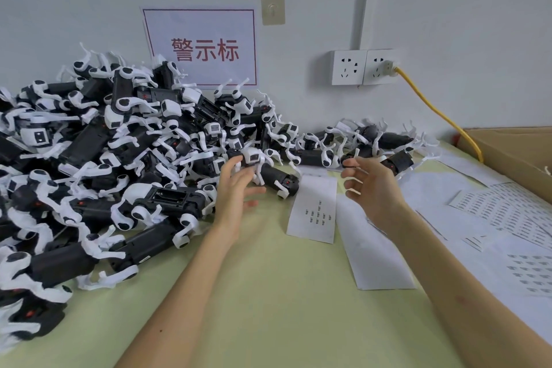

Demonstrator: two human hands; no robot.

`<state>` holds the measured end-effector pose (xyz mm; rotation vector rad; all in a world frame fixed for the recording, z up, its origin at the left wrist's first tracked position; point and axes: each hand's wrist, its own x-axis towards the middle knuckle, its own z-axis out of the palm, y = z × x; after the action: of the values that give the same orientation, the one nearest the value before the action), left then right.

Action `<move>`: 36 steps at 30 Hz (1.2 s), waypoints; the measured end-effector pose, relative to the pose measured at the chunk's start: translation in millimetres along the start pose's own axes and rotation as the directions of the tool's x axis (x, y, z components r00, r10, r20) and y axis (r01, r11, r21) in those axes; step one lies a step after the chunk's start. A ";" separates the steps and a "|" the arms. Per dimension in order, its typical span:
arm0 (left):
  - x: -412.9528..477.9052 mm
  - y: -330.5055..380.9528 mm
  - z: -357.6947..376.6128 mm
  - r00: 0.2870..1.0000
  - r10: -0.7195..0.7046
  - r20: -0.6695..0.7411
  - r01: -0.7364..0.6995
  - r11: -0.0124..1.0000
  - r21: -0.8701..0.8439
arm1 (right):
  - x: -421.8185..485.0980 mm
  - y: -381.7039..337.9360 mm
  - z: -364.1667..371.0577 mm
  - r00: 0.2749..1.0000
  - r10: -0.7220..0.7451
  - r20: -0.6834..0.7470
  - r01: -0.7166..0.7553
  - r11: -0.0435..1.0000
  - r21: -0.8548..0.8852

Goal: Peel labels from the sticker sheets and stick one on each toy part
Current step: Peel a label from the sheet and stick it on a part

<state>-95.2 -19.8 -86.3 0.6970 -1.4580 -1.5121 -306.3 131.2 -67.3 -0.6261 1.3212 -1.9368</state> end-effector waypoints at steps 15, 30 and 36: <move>3.9 19.2 17.4 0.887 0.447 -0.115 -0.276 0.713 0.645 | -2.4 8.1 9.2 0.999 0.004 0.045 0.001 0.995 -0.104; 113.1 57.7 39.9 0.992 0.049 0.114 -0.116 0.053 0.992 | -3.3 8.4 7.2 1.000 -0.002 0.029 0.006 0.991 -0.132; 109.6 52.3 13.4 0.982 0.165 0.088 -0.089 -0.003 0.996 | -9.0 4.3 16.0 0.997 -0.020 0.072 0.031 0.989 -0.147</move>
<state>-143.9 -104.9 -13.4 1.3410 -2.4122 0.0867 -287.9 127.6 -65.5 -0.7802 1.4278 -1.8310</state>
